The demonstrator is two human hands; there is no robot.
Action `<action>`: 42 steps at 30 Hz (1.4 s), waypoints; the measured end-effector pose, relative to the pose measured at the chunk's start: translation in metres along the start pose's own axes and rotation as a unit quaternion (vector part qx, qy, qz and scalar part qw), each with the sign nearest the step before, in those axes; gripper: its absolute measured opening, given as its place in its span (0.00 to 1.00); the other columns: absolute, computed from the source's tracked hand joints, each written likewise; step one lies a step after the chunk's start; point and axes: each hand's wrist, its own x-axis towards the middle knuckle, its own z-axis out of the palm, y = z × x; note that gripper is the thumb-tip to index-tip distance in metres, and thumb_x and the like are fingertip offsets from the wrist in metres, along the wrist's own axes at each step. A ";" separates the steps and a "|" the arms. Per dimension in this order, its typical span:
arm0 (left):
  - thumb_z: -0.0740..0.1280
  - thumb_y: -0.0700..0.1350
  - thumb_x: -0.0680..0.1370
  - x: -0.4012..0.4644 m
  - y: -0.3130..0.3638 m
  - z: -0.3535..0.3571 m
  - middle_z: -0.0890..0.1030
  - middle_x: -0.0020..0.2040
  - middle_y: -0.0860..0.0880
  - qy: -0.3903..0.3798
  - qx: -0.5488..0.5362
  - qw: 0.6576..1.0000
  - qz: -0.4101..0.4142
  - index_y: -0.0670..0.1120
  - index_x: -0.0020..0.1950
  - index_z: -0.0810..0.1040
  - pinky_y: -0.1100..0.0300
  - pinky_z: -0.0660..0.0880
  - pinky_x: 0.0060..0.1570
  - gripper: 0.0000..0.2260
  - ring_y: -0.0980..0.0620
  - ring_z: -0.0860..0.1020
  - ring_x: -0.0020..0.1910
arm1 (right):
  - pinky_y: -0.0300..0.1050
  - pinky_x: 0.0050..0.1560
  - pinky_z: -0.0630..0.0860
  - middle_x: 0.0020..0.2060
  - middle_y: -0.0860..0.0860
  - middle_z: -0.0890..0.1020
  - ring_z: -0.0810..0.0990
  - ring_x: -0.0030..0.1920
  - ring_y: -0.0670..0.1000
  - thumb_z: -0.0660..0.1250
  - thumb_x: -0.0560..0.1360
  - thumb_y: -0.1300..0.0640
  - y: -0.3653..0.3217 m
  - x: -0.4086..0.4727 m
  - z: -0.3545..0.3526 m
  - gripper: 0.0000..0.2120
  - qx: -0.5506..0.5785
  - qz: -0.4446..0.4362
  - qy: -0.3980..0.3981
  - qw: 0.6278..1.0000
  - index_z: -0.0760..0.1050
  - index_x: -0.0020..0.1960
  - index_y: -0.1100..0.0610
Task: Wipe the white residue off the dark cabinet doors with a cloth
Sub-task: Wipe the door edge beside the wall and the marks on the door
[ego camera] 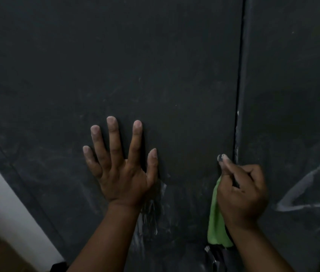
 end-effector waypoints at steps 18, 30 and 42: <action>0.63 0.61 0.82 -0.002 -0.002 0.000 0.57 0.84 0.43 0.001 -0.009 1.000 0.005 0.56 0.84 0.61 0.36 0.48 0.80 0.31 0.37 0.53 0.84 | 0.37 0.35 0.67 0.37 0.50 0.73 0.70 0.32 0.48 0.75 0.79 0.59 -0.011 0.035 0.008 0.06 0.008 -0.005 0.066 0.998 0.87 0.53 0.61; 0.63 0.61 0.82 0.000 -0.001 -0.002 0.59 0.84 0.42 -0.004 -0.014 1.000 0.005 0.56 0.83 0.62 0.35 0.50 0.79 0.30 0.37 0.54 0.83 | 0.39 0.35 0.69 0.38 0.51 0.72 0.70 0.33 0.47 0.74 0.79 0.60 -0.003 0.002 0.008 0.07 0.025 0.050 0.062 0.997 0.86 0.54 0.63; 0.65 0.62 0.81 0.035 0.012 -0.011 0.63 0.82 0.43 0.002 -0.030 1.000 0.007 0.57 0.79 0.70 0.38 0.53 0.77 0.27 0.39 0.57 0.80 | 0.33 0.36 0.64 0.38 0.49 0.72 0.69 0.34 0.47 0.73 0.81 0.54 -0.046 0.092 0.027 0.08 0.020 -0.003 0.100 0.995 0.87 0.54 0.58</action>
